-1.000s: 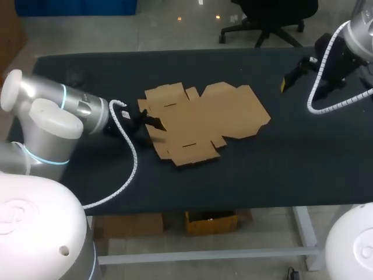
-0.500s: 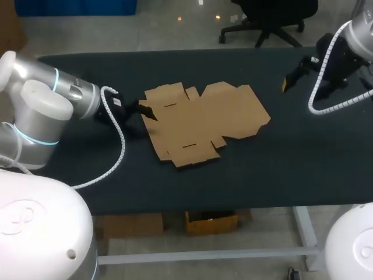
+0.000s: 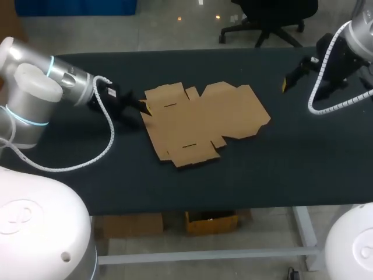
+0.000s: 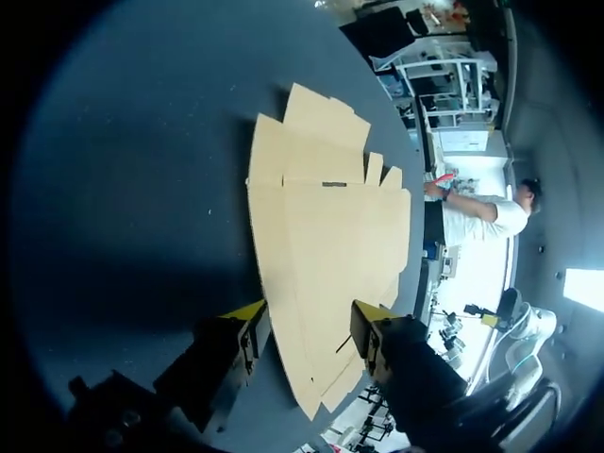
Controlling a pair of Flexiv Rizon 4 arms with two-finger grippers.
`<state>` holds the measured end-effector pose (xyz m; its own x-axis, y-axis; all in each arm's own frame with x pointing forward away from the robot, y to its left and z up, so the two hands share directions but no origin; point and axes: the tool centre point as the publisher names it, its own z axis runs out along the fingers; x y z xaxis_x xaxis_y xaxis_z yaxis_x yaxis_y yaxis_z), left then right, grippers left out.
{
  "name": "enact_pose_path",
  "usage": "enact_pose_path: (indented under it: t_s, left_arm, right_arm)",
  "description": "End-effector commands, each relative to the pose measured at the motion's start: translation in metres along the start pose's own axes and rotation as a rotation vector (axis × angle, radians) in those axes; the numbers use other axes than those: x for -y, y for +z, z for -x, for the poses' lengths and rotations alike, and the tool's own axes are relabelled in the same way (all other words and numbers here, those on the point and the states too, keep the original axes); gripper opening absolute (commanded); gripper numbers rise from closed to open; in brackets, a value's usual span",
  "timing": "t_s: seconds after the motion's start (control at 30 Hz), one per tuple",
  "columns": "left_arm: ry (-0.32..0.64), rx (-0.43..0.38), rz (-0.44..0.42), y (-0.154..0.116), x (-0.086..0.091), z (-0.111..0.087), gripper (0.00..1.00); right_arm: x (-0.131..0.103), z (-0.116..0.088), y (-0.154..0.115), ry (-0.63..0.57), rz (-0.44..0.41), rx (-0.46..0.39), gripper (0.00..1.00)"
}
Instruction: Assemble the packaging by folding the flat box into shape, placing the metal phone stand inside, and closing the box properly
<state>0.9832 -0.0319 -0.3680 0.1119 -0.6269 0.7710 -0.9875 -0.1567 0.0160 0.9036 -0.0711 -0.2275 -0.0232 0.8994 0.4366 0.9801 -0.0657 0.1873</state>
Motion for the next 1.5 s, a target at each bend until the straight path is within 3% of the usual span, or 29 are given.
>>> enact_pose_path:
  t_s: [0.03,0.63,1.17,1.27,1.33,1.5]
  left_arm:
    - [0.013,0.015,0.133,0.006,0.015,-0.001,0.57]
    - [0.02,0.038,0.147,0.0,0.03,0.015,0.57]
    - [0.014,0.004,0.18,0.023,0.028,0.017,0.49]
    - [-0.001,-0.011,0.17,0.023,0.026,0.018,0.28]
    - [-0.007,-0.021,0.157,0.021,0.022,0.017,0.0]
    - [-0.031,-0.049,0.101,0.013,0.006,0.015,0.0]
  right_arm:
    - [-0.001,-0.001,-0.001,0.002,-0.002,0.005,1.0]
    - [-0.005,-0.002,-0.004,0.011,-0.001,0.023,1.0]
    - [-0.005,-0.005,-0.008,0.014,0.0,0.035,1.0]
    - [-0.004,-0.005,-0.009,0.014,0.001,0.036,1.0]
    - [-0.004,-0.005,-0.009,0.013,0.002,0.035,1.0]
    - [-0.005,-0.006,-0.008,0.007,0.005,0.029,1.0]
